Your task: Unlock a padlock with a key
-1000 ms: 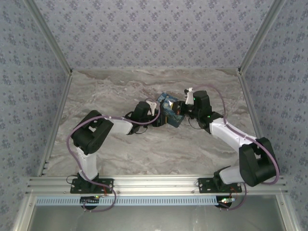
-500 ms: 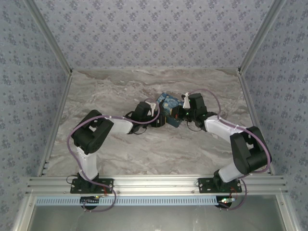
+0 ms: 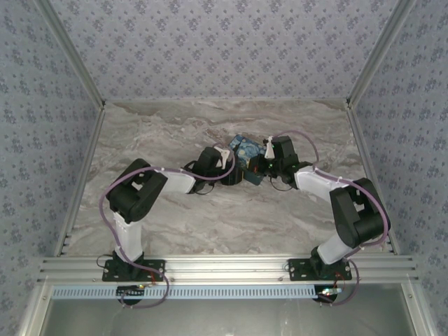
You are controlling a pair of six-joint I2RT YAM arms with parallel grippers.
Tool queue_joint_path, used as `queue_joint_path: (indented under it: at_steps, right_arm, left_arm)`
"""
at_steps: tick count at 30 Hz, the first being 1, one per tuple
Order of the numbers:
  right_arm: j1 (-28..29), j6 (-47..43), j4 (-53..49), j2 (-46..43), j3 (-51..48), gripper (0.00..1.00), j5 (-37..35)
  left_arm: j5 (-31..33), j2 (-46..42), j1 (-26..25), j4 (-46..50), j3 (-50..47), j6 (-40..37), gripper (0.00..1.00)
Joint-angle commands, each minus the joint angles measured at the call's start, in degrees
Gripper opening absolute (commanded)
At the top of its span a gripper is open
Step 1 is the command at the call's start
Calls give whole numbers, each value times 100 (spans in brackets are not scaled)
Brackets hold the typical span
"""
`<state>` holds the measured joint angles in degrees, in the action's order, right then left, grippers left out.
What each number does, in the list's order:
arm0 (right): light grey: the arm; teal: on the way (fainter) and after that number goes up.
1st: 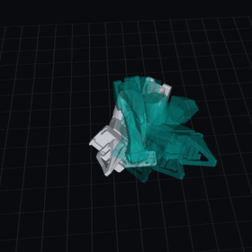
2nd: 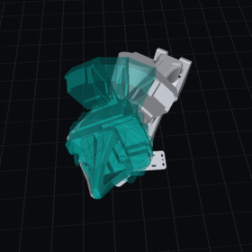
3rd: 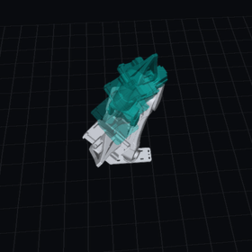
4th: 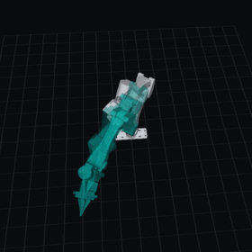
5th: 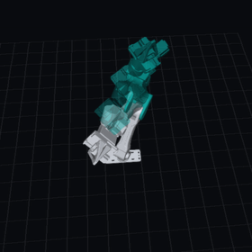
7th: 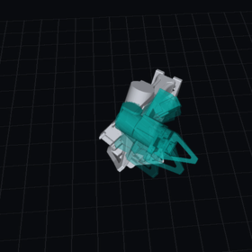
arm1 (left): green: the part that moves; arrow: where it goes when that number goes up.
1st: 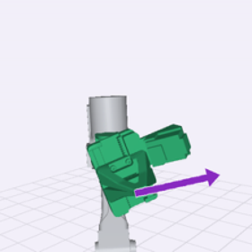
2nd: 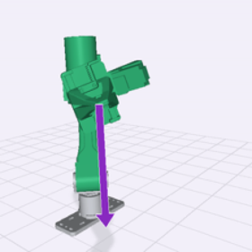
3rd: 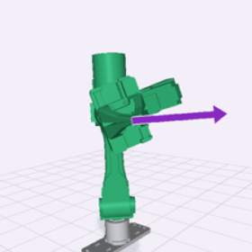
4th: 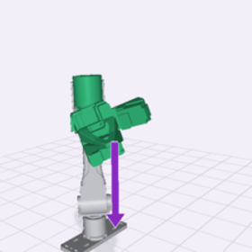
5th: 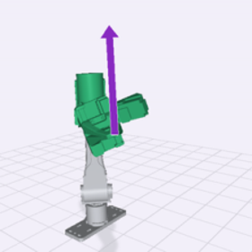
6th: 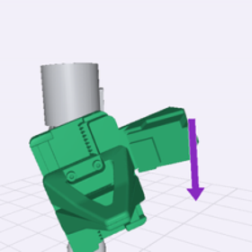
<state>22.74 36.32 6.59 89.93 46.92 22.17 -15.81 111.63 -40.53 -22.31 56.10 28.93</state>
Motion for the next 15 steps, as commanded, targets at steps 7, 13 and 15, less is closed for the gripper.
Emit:
queue_joint_path:
  at_steps: [7, 13, 15]
  right_arm:
    - [129, 139, -360, 157, 56, 0, -209]
    - [149, 172, -364, 165, 79, 0, -227]
    - [144, 181, -365, 170, 79, 0, -231]
  left_arm:
    - [367, 240, -173, 447, 439, -353, 54]
    - [402, 261, -277, 625, 597, -379, 49]
    - [426, 280, -308, 720, 668, -371, 48]
